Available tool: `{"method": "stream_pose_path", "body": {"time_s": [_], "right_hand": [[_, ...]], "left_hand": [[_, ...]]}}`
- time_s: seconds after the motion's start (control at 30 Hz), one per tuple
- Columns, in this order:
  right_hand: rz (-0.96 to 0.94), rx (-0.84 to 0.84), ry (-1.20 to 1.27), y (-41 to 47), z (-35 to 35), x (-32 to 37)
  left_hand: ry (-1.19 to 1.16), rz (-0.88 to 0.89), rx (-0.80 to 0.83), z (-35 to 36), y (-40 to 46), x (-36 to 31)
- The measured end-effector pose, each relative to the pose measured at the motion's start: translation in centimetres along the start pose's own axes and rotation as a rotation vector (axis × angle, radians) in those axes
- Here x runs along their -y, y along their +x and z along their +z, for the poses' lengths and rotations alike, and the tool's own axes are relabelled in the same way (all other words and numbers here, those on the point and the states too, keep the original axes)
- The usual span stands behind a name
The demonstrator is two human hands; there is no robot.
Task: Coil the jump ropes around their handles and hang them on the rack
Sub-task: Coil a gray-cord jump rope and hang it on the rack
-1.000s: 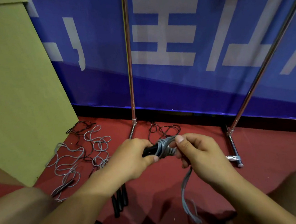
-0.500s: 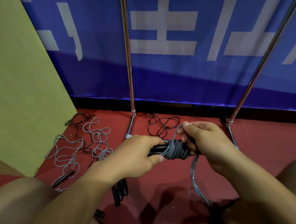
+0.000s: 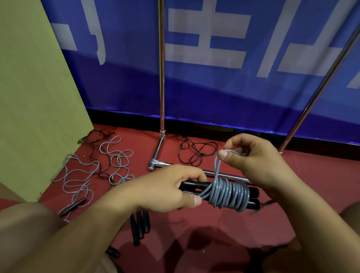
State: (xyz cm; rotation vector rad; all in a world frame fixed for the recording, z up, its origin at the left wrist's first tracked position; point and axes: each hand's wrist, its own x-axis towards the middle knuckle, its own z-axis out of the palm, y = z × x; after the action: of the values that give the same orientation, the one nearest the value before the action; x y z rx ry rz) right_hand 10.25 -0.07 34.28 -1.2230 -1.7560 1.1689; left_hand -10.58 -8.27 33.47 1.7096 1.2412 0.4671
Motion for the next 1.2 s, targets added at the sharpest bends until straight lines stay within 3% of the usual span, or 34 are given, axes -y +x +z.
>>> {"method": "stream_pose_path", "body": {"time_s": [0.33, 0.43, 0.6, 0.83, 1.2], "right_hand": [[0.099, 0.189, 0.157, 0.0, -0.4, -0.2], [0.126, 0.253, 0.312, -0.2, 0.0, 0.3], [0.056, 0.226, -0.022, -1.3, 1.6, -0.4], [0.163, 0.200, 0.093, -1.7, 3.7, 0.1], [0.119, 0.157, -0.047, -2.2, 3.5, 0.7]], "left_hand": [[-0.405, 0.083, 0.055, -0.6, -0.6, -0.7], [-0.462, 0.141, 0.019, -1.0, -0.7, -0.9], [-0.513, 0.154, -0.118, -0.9, -0.4, -1.1], [-0.488, 0.025, -0.364, -0.8, 0.6, -0.7], [-0.442, -0.052, -0.524, -0.4, 1.3, -0.6]]}}
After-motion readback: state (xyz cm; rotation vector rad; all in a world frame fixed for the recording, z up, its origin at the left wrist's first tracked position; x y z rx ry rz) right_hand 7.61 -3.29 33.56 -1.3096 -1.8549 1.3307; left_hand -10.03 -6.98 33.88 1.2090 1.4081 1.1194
